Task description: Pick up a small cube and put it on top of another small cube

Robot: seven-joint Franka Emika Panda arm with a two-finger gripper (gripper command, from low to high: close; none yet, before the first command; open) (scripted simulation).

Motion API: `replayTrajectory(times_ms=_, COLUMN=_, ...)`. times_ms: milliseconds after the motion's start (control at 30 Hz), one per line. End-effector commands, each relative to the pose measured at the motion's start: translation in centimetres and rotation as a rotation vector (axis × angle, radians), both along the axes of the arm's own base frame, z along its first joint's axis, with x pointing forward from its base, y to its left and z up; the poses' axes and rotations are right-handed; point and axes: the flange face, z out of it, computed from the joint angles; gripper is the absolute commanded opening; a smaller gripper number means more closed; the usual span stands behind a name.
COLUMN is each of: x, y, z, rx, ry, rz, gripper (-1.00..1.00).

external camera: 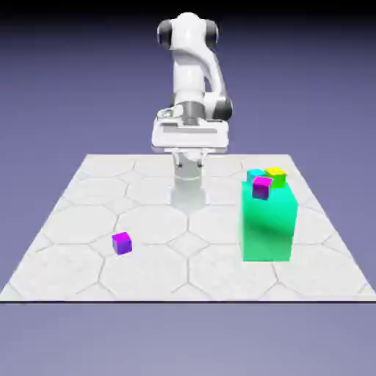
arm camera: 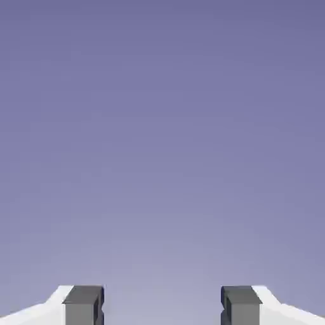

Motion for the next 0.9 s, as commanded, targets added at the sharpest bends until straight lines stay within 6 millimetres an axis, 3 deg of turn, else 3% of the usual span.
replayTrajectory(times_ms=0, x=0.3, y=-1.5, z=-1.5, rx=0.029, ry=0.047, rz=-0.056, gripper=0.00)
replayTrajectory(times_ms=100, x=0.5, y=-6.0, z=-6.2, rx=0.113, ry=0.183, rz=-0.228, gripper=0.00)
replayTrajectory(times_ms=233, x=-0.8, y=-11.7, z=-12.4, rx=0.219, ry=0.356, rz=-0.470, gripper=0.00)
replayTrajectory(times_ms=367, x=-3.9, y=-17.0, z=-18.6, rx=0.317, ry=0.521, rz=-0.723, gripper=0.00)
replayTrajectory(times_ms=500, x=-8.5, y=-21.4, z=-24.3, rx=0.405, ry=0.678, rz=-0.986, gripper=0.00)
replayTrajectory(times_ms=567, x=-8.6, y=-21.4, z=-24.4, rx=0.406, ry=0.680, rz=-0.989, gripper=0.00)
replayTrajectory(times_ms=800, x=-8.6, y=-21.3, z=-31.2, rx=0.406, ry=0.680, rz=-0.989, gripper=0.00)
replayTrajectory(times_ms=833, x=-8.6, y=-21.3, z=-31.4, rx=0.406, ry=0.680, rz=-0.989, gripper=0.00)
replayTrajectory(times_ms=867, x=-8.6, y=-21.3, z=-31.4, rx=0.406, ry=0.680, rz=-0.989, gripper=-1.00)
